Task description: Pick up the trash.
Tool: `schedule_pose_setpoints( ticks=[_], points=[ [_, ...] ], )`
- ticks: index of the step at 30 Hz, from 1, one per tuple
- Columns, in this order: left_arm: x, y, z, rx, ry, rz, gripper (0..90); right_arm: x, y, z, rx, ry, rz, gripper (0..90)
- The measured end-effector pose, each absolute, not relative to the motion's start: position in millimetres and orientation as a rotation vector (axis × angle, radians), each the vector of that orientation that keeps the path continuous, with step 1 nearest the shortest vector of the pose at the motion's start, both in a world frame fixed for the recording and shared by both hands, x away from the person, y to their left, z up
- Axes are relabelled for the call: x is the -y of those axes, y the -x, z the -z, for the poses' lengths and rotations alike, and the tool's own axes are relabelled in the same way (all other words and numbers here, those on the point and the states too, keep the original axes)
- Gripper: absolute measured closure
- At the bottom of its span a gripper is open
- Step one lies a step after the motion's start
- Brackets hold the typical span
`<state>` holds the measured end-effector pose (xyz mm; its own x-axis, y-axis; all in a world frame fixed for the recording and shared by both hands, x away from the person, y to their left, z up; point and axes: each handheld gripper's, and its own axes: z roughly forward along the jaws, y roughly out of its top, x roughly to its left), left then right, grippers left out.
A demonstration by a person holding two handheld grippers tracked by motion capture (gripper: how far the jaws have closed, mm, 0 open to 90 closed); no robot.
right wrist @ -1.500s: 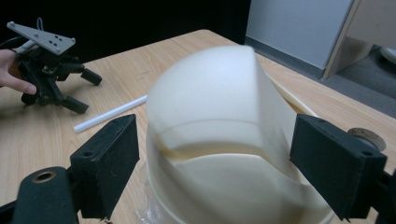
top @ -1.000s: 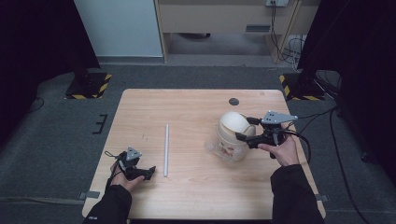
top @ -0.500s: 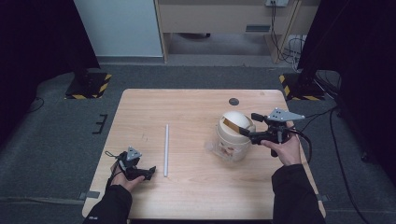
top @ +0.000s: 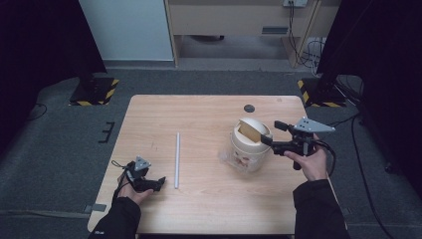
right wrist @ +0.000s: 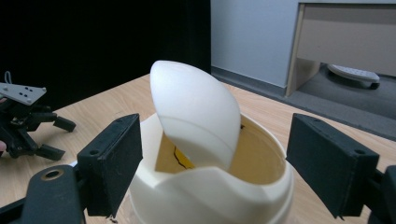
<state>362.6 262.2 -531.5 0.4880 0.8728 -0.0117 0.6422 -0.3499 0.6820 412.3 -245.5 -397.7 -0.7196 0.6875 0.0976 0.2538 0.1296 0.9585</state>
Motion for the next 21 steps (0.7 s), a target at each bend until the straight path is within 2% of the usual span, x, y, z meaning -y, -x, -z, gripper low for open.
schedule_pose_setpoints(
  ticks=[7, 12, 21],
  points=[
    [-261.6, -360.7, 521.6, -1.275, -2.063, -0.469, 18.2, 261.7, -400.4, 407.5, -2.043, -0.969, -1.584, 18.5],
    [-250.7, -357.6, 507.9, -1.265, -1.936, -0.442, 24.8, 281.7, -390.7, 428.2, -1.994, -1.067, -1.578, 17.0],
    [-223.0, -368.5, 503.3, -1.276, -1.921, -0.460, 33.6, 294.8, -385.5, 458.8, -2.017, -1.159, -1.462, 16.6]
  ],
)
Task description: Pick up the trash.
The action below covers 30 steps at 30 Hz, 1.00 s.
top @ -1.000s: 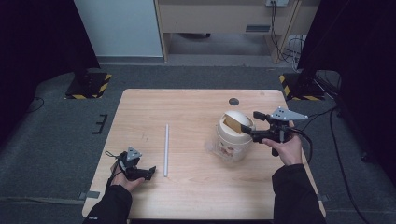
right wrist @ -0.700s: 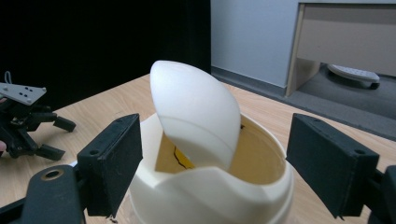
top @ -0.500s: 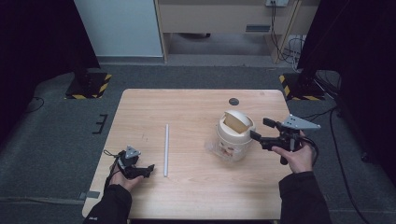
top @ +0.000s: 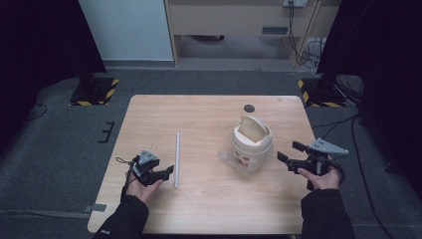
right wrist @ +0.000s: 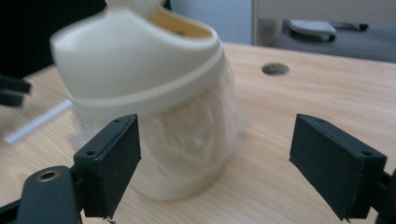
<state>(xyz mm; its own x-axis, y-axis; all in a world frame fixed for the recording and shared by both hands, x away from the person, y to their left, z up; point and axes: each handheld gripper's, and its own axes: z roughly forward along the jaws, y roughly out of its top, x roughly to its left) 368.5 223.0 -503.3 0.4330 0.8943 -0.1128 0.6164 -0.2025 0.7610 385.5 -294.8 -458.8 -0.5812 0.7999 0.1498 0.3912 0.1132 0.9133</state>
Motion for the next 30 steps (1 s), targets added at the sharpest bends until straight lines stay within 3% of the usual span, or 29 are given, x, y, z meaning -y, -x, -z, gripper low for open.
schedule_pose_setpoints(
  ticks=[16, 30],
  points=[
    [-193.8, -385.1, 518.3, -1.348, -2.029, -0.466, 42.9, 299.8, -385.9, 481.5, -2.085, -1.225, -1.253, 17.7],
    [-194.8, -386.4, 518.5, -1.383, -2.087, -0.480, 63.7, 299.5, -387.0, 484.5, -2.103, -1.246, -1.217, 17.1]
  ],
)
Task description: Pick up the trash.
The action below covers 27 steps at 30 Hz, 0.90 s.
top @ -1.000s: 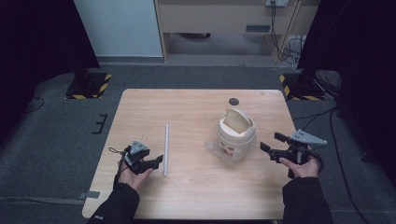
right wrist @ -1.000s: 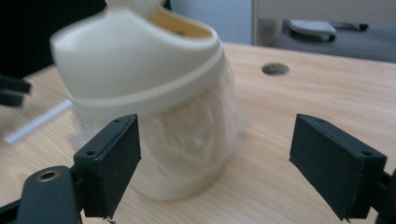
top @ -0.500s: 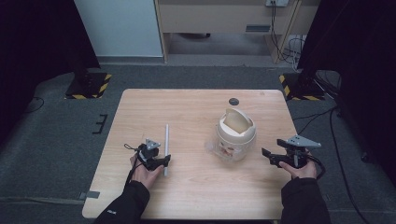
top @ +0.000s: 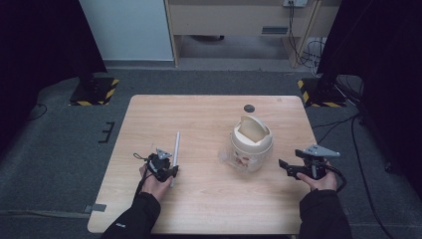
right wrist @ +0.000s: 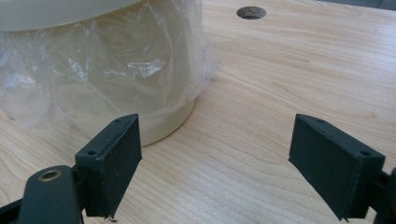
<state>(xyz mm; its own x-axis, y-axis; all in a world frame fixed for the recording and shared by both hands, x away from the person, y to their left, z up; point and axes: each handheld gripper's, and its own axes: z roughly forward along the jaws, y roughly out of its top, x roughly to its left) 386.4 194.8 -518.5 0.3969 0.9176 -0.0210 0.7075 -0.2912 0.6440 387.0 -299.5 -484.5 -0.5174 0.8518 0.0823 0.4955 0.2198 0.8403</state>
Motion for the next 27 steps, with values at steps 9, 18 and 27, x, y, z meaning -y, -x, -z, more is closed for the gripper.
schedule_pose_setpoints(
  ticks=[9, 18, 27],
  points=[
    [-197.6, -386.8, 516.9, -1.392, -2.105, -0.482, 73.1, 299.3, -387.6, 485.7, -2.111, -1.252, -1.204, 17.4],
    [-198.7, -386.5, 516.9, -1.386, -2.113, -0.490, 79.5, 298.7, -387.9, 485.2, -2.108, -1.256, -1.212, 18.4],
    [-203.3, -386.5, 513.5, -1.400, -2.076, -0.468, 79.6, 298.9, -388.2, 485.0, -2.108, -1.257, -1.212, 18.3]
  ],
)
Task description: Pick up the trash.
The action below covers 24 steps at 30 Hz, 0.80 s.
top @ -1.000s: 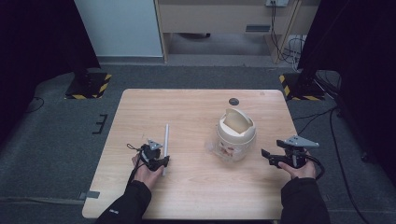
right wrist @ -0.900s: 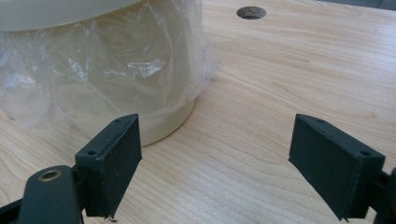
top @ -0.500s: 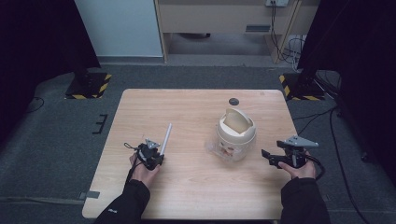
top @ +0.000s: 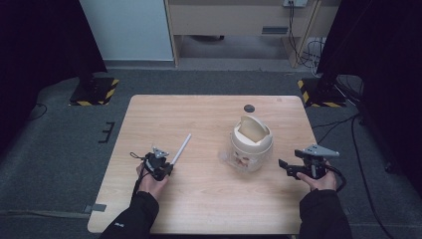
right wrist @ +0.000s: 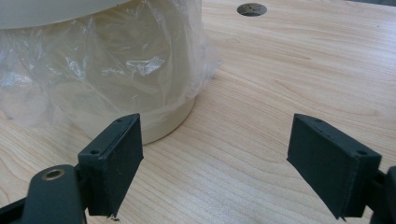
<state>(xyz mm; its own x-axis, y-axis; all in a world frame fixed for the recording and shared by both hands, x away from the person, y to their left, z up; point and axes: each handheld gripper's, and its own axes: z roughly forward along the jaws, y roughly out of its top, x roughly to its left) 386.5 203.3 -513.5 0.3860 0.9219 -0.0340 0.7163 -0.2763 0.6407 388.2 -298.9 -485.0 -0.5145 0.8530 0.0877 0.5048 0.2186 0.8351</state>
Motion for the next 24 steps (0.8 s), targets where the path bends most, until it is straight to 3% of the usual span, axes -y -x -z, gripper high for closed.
schedule_pose_setpoints(
  ticks=[24],
  points=[
    [-223.5, -368.1, 450.9, -1.244, -1.779, -0.592, 79.9, 301.4, -388.3, 479.4, -2.070, -1.255, -1.256, 18.6]
  ],
)
